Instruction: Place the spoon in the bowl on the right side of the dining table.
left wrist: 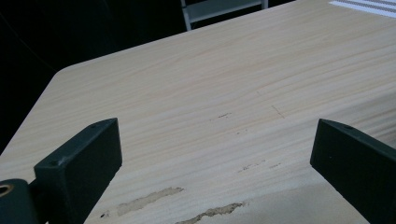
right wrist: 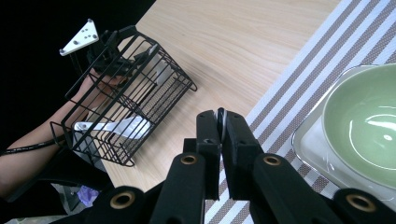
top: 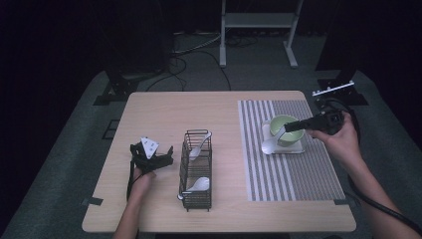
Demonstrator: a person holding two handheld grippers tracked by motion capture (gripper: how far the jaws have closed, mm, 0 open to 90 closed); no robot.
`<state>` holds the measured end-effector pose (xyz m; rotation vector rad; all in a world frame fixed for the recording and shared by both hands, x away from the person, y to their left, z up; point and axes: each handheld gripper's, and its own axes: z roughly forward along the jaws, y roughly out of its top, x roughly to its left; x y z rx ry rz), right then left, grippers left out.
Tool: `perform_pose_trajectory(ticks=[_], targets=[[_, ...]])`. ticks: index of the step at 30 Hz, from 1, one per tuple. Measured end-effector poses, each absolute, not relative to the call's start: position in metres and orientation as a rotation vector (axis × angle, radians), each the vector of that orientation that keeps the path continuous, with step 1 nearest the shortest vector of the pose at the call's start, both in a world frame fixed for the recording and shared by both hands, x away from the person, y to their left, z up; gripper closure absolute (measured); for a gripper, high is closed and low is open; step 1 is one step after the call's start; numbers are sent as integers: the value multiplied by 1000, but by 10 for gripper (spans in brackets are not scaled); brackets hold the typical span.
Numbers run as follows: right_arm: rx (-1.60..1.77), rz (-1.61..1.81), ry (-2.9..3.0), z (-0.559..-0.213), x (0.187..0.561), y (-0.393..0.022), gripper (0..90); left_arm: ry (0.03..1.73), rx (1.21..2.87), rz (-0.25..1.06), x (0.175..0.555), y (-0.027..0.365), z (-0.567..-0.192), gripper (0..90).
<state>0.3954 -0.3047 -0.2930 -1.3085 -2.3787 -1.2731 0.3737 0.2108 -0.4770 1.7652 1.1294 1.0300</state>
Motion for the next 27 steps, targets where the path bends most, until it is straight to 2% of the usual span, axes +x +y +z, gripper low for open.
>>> perform_pose_trajectory(ticks=[27], targets=[[-1363, -1280, -2360, -293, 401, -316, 855, 1130, 1763, 1030, 374, 211, -477, 12]])
